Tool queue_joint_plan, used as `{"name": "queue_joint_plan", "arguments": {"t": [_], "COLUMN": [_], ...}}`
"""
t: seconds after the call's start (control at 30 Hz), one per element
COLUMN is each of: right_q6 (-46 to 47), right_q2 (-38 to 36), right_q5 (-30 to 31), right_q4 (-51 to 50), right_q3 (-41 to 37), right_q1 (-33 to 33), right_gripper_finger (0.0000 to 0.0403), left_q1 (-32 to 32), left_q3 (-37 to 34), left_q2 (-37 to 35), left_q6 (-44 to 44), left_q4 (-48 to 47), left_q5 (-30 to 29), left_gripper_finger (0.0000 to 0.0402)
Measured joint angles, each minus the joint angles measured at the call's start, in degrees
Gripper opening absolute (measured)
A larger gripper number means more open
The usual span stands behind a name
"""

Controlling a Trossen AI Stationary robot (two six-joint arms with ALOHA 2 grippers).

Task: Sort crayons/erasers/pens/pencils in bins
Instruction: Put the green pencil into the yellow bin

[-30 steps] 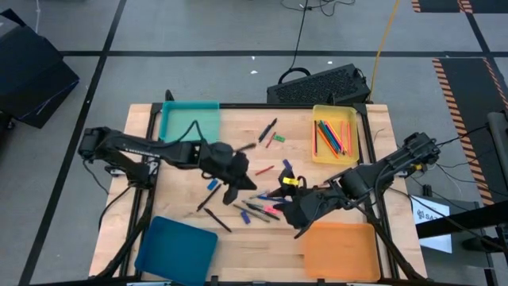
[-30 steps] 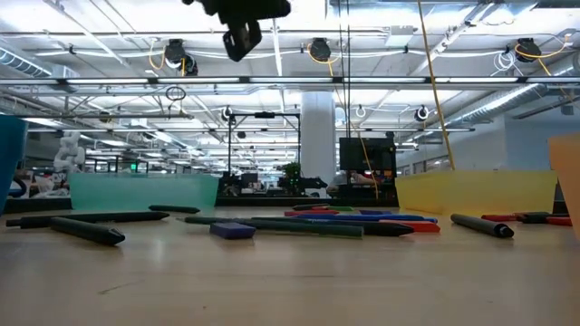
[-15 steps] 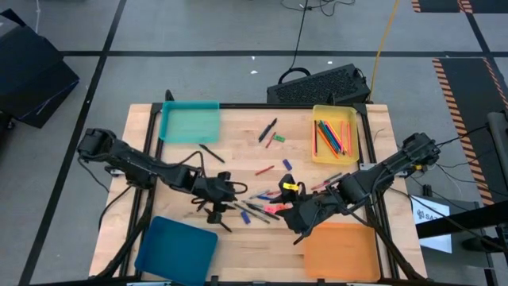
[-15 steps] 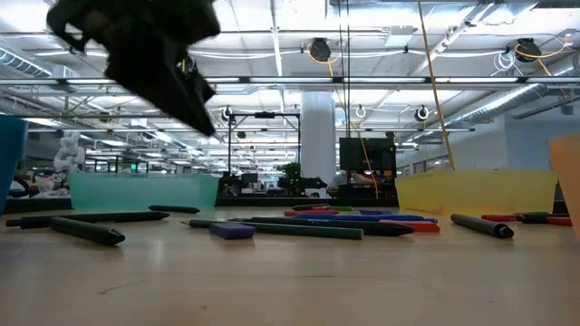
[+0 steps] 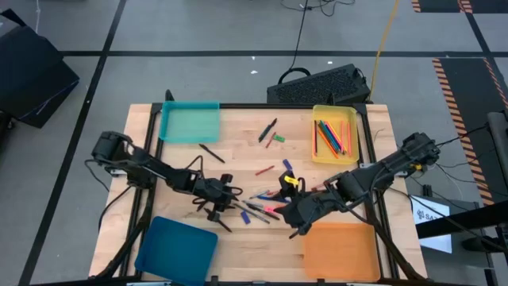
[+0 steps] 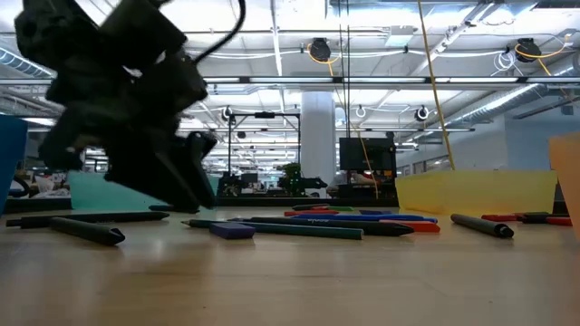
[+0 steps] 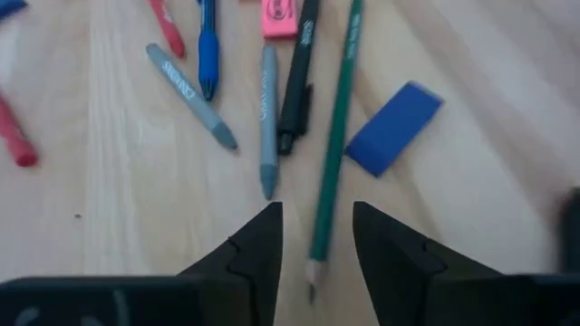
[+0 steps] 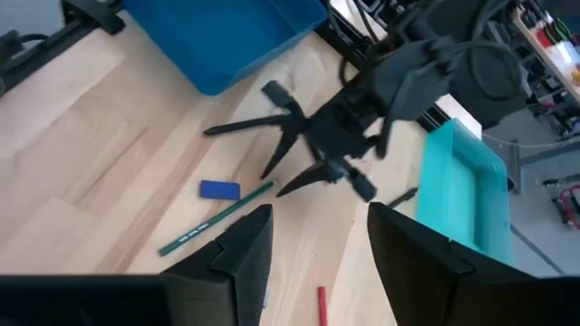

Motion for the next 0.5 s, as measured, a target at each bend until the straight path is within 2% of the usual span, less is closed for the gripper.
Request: {"name": "queue_joint_plan", "arguments": {"t": [0.17, 0.3, 0.5], "right_q6": [1.5, 1.6, 1.8], "right_q2": [0.0, 0.0, 0.0], "right_q5": [0.0, 0.0, 0.0], "right_q4": [0.1, 0.3, 0.4], "right_q3": [0.0, 0.0, 0.0], "right_q1": [-1.1, -1.4, -1.9], "right_gripper_finger": [0.0173, 0.0173, 0.0173], "left_q1": [1.1, 1.0, 0.7], "left_q3": [0.1, 0.1, 0.1], "left_q2": [6.3, 10.8, 16.4], "left_q6": [-2.2, -1.7, -1.2], "left_q4": [6.5, 12.9, 22.7], "left_q5": [3.8, 6.0, 7.1], "left_gripper_finger": [0.0119, 0.009, 0.005]}}
